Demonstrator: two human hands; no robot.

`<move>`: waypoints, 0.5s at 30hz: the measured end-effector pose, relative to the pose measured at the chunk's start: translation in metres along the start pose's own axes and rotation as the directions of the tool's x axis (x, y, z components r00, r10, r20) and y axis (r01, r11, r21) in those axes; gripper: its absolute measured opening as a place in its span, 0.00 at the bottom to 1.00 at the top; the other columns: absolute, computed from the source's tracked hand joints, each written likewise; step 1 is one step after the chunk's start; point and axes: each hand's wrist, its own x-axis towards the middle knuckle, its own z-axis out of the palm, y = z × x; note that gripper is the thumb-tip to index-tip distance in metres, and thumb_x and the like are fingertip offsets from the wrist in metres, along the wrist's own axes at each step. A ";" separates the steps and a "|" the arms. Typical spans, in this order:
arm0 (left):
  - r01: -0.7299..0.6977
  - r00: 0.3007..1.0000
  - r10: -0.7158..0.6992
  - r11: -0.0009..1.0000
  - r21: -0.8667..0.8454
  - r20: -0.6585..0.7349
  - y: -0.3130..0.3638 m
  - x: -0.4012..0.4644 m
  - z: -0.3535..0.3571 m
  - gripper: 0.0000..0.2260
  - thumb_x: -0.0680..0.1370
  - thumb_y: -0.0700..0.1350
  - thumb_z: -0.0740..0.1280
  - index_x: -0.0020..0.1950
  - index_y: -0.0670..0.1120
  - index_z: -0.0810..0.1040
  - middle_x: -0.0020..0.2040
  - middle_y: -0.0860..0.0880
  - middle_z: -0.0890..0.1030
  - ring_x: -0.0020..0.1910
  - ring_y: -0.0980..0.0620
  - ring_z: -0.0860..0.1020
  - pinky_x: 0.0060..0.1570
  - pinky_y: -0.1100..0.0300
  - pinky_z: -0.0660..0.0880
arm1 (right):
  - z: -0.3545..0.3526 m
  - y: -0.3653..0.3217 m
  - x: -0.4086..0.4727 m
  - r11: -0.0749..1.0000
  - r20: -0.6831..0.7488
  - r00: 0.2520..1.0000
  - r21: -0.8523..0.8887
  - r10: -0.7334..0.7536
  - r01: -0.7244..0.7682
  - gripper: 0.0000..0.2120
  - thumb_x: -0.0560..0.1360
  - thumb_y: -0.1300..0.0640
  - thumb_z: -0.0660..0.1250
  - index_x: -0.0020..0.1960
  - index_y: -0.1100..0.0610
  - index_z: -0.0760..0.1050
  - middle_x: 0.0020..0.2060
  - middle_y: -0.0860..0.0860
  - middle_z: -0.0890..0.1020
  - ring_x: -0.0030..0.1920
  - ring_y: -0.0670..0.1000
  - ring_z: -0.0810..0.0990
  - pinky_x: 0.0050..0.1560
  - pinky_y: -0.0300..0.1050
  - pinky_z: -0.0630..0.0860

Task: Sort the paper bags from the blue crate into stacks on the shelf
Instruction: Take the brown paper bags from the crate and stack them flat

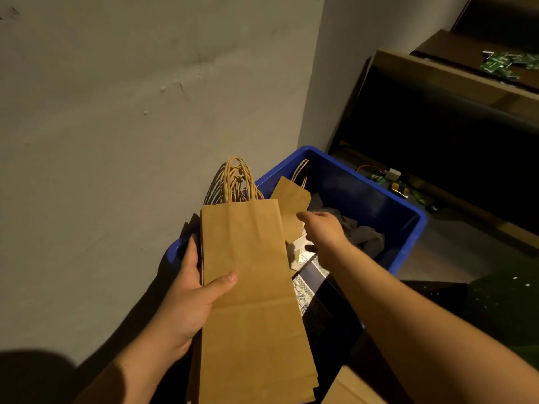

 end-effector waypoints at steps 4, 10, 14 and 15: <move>0.008 1.000 -0.008 1.000 -0.008 0.012 -0.001 0.001 0.000 0.46 0.69 0.48 0.78 0.78 0.71 0.57 0.64 0.55 0.81 0.61 0.49 0.82 0.59 0.41 0.80 | 0.003 0.010 0.049 0.996 0.062 0.996 -0.068 0.059 -0.054 0.25 0.78 0.49 0.72 0.69 0.59 0.71 0.57 0.55 0.77 0.47 0.51 0.75 0.50 0.53 0.76; 0.038 0.999 -0.037 0.999 -0.018 0.005 -0.001 0.004 -0.003 0.45 0.69 0.48 0.79 0.76 0.74 0.58 0.64 0.55 0.82 0.61 0.50 0.82 0.61 0.39 0.79 | 0.005 0.034 0.094 0.993 0.181 0.977 -0.005 0.113 -0.114 0.36 0.76 0.48 0.74 0.78 0.57 0.64 0.63 0.56 0.78 0.55 0.57 0.82 0.39 0.48 0.76; 0.048 0.999 -0.048 0.998 -0.037 0.009 -0.001 0.005 -0.006 0.46 0.69 0.48 0.79 0.77 0.73 0.58 0.64 0.54 0.82 0.61 0.49 0.83 0.62 0.38 0.78 | 0.005 0.029 0.098 0.989 0.202 0.973 0.067 0.112 -0.128 0.24 0.78 0.51 0.73 0.68 0.59 0.70 0.54 0.57 0.79 0.46 0.54 0.79 0.33 0.44 0.75; 0.051 0.999 -0.050 0.998 -0.042 0.007 -0.001 0.005 -0.006 0.46 0.69 0.47 0.79 0.77 0.73 0.58 0.64 0.54 0.82 0.61 0.49 0.83 0.62 0.38 0.79 | 0.005 0.027 0.099 0.989 0.198 0.974 0.074 0.108 -0.125 0.19 0.78 0.53 0.72 0.65 0.59 0.73 0.52 0.57 0.80 0.45 0.54 0.80 0.33 0.44 0.75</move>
